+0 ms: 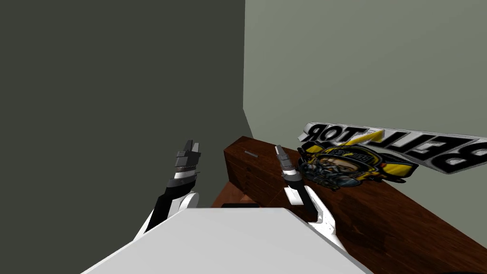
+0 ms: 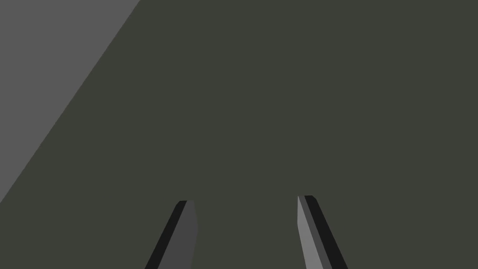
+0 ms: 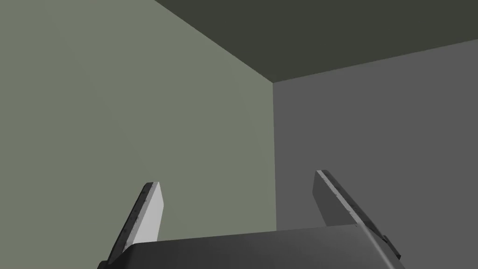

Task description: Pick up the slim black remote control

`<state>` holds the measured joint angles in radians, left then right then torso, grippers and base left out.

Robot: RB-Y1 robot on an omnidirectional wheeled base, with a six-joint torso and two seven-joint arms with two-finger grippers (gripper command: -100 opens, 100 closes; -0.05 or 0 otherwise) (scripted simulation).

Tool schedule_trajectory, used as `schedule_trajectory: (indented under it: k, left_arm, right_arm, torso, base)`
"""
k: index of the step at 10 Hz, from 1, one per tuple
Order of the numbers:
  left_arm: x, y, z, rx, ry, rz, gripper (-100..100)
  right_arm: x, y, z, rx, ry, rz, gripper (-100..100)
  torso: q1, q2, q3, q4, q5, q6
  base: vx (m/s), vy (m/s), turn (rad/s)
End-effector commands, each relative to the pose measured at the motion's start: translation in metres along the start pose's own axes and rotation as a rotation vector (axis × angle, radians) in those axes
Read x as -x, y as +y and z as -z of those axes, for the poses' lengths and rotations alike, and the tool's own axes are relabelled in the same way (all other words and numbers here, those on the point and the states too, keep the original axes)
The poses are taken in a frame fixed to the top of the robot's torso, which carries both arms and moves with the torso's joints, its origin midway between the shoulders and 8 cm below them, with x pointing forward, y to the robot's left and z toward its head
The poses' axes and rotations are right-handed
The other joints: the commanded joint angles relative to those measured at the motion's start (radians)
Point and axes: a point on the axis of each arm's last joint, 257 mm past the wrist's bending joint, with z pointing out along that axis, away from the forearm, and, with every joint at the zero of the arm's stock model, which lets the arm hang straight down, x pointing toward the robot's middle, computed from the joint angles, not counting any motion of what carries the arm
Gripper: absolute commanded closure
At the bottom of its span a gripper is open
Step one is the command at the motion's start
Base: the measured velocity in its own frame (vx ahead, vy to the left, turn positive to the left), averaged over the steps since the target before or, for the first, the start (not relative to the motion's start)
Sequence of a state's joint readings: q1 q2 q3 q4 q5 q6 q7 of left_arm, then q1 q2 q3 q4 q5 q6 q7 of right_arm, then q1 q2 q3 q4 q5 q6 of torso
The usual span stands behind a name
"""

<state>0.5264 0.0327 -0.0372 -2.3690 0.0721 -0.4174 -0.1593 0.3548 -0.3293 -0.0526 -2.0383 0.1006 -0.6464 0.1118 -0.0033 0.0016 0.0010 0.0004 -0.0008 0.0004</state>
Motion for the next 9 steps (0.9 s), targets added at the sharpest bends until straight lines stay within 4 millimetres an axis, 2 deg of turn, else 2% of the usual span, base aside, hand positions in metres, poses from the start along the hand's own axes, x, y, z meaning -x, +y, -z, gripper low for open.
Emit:
schedule_trajectory:
  k: [1, 9]
  left_arm:
    - [0.0, 0.0, 0.0, 0.0, 0.0, 0.0, 0]
    - [0.0, 0.0, 0.0, 0.0, 0.0, 0.0, 0]
  right_arm:
    - [-0.009, -0.014, 0.001, -0.003, 0.068, 0.054, -100]
    - [-0.033, -0.071, 0.015, -0.016, 0.357, 0.27, -100]
  torso:
    - [0.0, 0.0, 0.0, 0.0, 0.0, 0.0]
    - [0.0, 0.0, 0.0, 0.0, 0.0, 0.0]
  base:
    - [-0.047, -0.049, 0.287]
    - [-0.049, -0.037, 0.22]
